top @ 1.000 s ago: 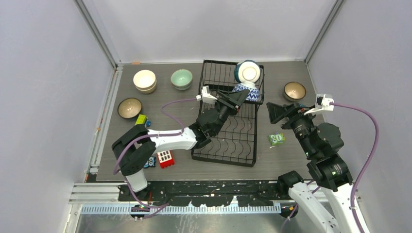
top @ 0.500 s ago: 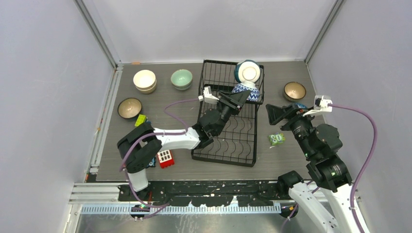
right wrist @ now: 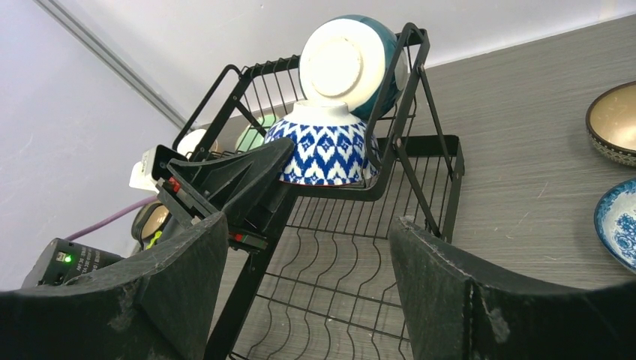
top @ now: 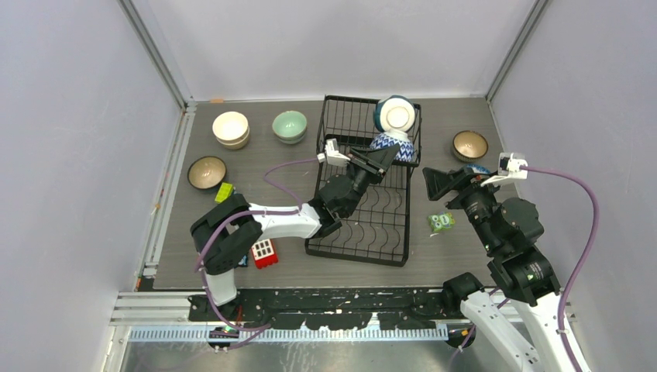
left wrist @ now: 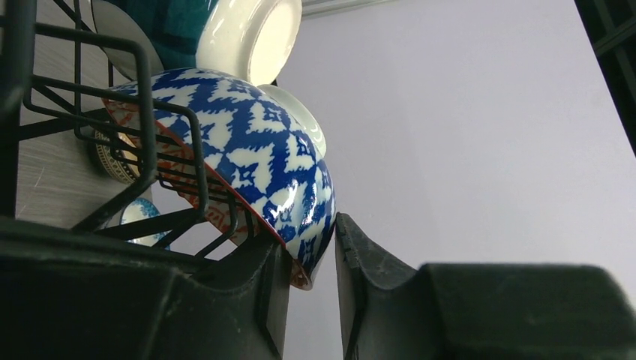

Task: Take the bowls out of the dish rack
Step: Pick up the bowl from the dish rack, then place the bowl at the center of the board.

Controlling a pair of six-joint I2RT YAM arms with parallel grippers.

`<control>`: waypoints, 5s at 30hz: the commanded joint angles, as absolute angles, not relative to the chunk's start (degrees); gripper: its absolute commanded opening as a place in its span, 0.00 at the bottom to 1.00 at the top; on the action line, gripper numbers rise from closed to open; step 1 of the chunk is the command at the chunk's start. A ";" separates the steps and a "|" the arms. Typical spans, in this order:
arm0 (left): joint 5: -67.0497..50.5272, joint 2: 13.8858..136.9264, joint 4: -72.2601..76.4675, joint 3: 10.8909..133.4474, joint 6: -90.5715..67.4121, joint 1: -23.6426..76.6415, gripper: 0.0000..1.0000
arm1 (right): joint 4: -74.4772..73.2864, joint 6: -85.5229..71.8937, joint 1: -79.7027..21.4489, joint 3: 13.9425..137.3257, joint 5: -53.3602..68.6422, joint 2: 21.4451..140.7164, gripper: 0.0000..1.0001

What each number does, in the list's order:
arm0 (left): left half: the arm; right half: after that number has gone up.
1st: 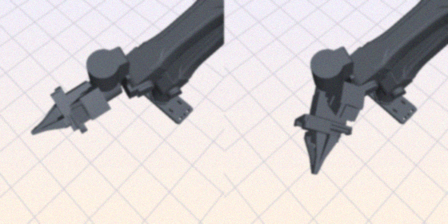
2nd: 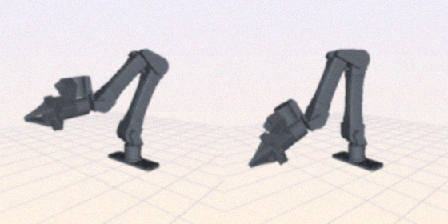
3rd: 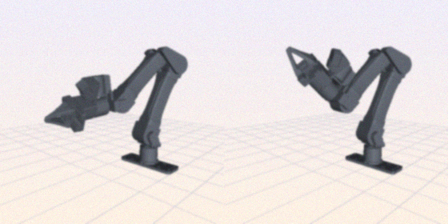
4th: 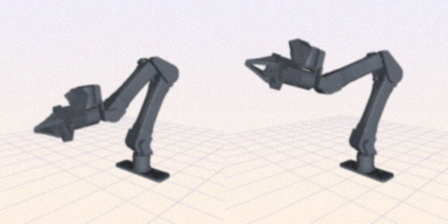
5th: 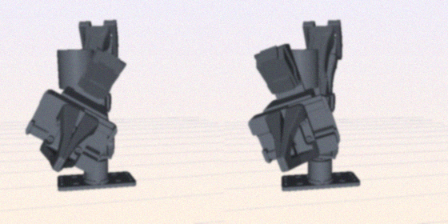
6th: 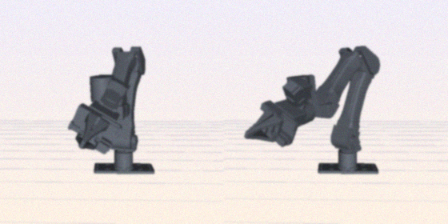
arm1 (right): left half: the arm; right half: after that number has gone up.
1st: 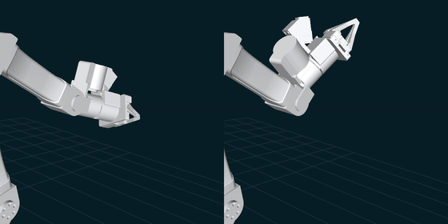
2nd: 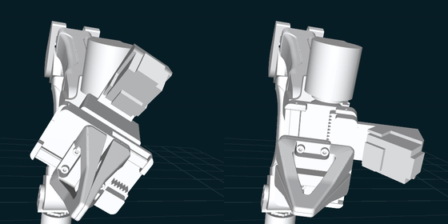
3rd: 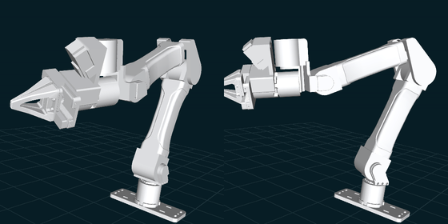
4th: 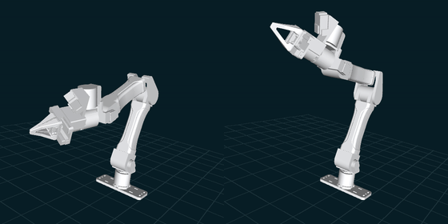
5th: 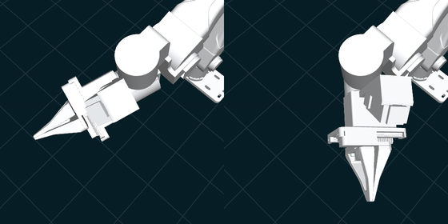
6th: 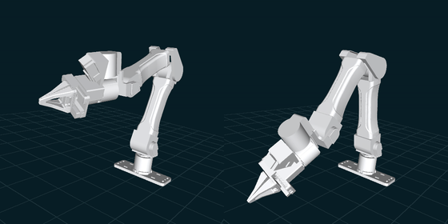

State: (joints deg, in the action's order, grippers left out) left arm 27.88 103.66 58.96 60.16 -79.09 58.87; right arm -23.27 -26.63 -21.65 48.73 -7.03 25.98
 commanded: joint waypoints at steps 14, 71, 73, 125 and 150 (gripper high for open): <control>29.62 103.80 65.58 60.78 -76.52 57.83 0.00 | -22.57 -25.15 -22.56 49.86 -8.33 26.10 0.82; 17.47 93.71 82.00 54.73 -59.67 56.78 0.00 | -22.34 -25.62 -22.84 53.00 -5.70 28.21 0.82; 17.10 92.87 82.00 54.54 -59.09 56.78 0.00 | -22.16 -25.75 -22.82 53.45 -5.46 28.61 0.82; 14.26 45.36 -43.30 54.69 25.10 75.57 0.00 | -70.02 -19.06 -48.11 112.22 -4.63 76.72 0.80; 17.38 46.14 -57.41 54.45 59.01 83.54 0.00 | -70.50 -21.67 -62.95 115.60 -9.17 93.02 0.78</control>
